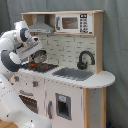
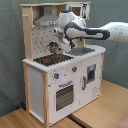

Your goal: Play with the kitchen

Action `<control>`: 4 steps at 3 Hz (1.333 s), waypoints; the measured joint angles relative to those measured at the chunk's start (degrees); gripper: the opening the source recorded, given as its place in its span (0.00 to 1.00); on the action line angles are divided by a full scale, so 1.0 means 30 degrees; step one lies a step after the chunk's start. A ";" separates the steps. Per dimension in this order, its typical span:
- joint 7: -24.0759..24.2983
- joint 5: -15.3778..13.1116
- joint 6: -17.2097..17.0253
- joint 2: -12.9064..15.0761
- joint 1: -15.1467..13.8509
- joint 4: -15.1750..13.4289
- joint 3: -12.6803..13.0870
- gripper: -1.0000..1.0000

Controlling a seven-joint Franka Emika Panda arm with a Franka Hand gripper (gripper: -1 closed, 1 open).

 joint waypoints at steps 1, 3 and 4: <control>-0.0053 0.0000 0.0036 -0.0018 -0.0903 0.1260 0.1391 0.00; -0.0648 -0.0001 0.0326 -0.0265 -0.3203 0.2702 0.4373 0.00; -0.1145 -0.0001 0.0620 -0.0450 -0.4168 0.3242 0.5914 0.00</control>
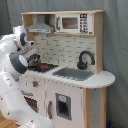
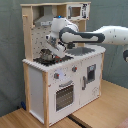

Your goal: Play with the kitchen

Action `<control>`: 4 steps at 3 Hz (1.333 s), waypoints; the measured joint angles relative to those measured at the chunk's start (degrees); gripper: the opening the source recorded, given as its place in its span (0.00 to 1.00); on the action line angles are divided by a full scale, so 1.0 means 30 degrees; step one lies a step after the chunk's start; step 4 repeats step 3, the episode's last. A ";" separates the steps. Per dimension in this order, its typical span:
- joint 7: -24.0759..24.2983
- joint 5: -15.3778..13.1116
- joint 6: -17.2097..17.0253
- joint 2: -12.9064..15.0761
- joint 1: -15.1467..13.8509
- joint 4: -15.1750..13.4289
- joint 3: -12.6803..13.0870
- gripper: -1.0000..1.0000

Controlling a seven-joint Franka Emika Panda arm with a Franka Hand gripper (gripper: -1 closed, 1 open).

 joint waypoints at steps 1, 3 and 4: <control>-0.1119 -0.0001 -0.0850 -0.0004 -0.0226 0.0598 0.0432 0.00; -0.1113 -0.0001 -0.1332 0.0024 -0.0249 0.0851 0.0329 1.00; -0.1113 -0.0001 -0.1332 0.0024 -0.0249 0.0851 0.0329 1.00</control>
